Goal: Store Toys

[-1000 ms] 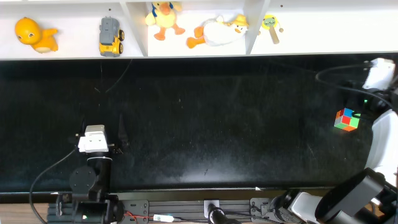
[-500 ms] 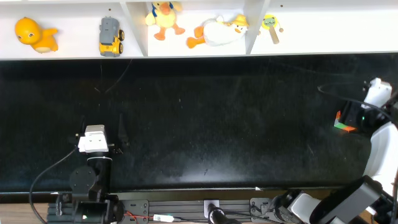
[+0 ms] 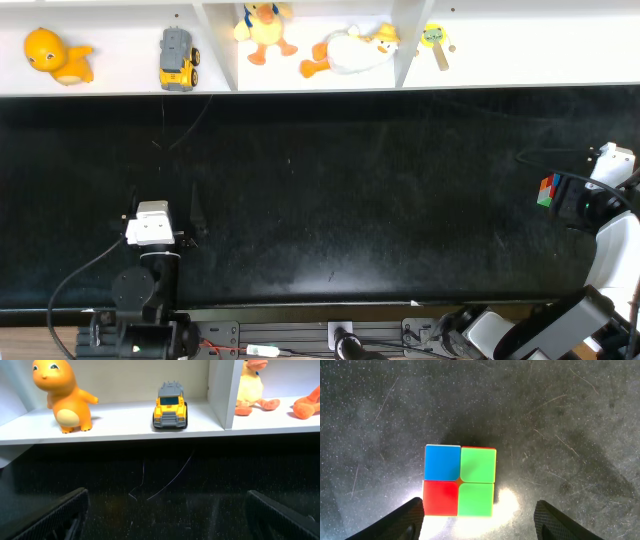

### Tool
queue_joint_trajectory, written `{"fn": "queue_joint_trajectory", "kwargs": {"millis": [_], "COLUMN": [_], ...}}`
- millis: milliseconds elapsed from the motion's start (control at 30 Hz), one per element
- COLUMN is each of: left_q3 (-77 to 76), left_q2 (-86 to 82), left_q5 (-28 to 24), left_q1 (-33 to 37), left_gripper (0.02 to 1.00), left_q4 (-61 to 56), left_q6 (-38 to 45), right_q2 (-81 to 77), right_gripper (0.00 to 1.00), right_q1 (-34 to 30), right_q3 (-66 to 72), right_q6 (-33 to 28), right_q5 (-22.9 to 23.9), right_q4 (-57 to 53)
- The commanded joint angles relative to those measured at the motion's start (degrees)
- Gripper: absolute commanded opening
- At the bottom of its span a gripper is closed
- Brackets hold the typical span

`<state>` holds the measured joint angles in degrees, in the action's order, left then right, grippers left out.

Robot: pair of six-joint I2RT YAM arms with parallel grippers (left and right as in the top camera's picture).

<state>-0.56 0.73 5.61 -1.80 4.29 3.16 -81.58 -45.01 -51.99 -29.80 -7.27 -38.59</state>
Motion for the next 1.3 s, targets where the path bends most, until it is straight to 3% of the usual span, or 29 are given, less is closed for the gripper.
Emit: {"fn": "queue_joint_trajectory", "kwargs": {"millis": [33, 833, 1000, 1300], "left_q3": [0.11, 0.11, 0.11, 0.11], "left_q2": [-0.57, -0.57, -0.57, -0.57], "left_q5": [0.02, 0.02, 0.02, 0.02], "left_q1": [-0.24, -0.24, -0.24, -0.24], "left_gripper": [0.996, 0.998, 0.998, 0.998], "left_q4": [0.11, 0.11, 0.11, 0.11], "left_q6": [-0.15, -0.15, -0.15, -0.15], "right_q2": [-1.38, -8.13, -8.68, -8.61], "right_gripper": [0.73, 0.713, 0.676, 0.5], "right_q1": [-0.35, -0.33, -0.33, -0.33], "right_q3": [0.22, 0.22, 0.22, 0.2], "right_q6": [-0.44, -0.42, -0.09, 1.18], "right_q5": [-0.42, -4.09, -4.09, -4.07], "right_q4": [0.26, 2.25, 2.25, 2.56]}}
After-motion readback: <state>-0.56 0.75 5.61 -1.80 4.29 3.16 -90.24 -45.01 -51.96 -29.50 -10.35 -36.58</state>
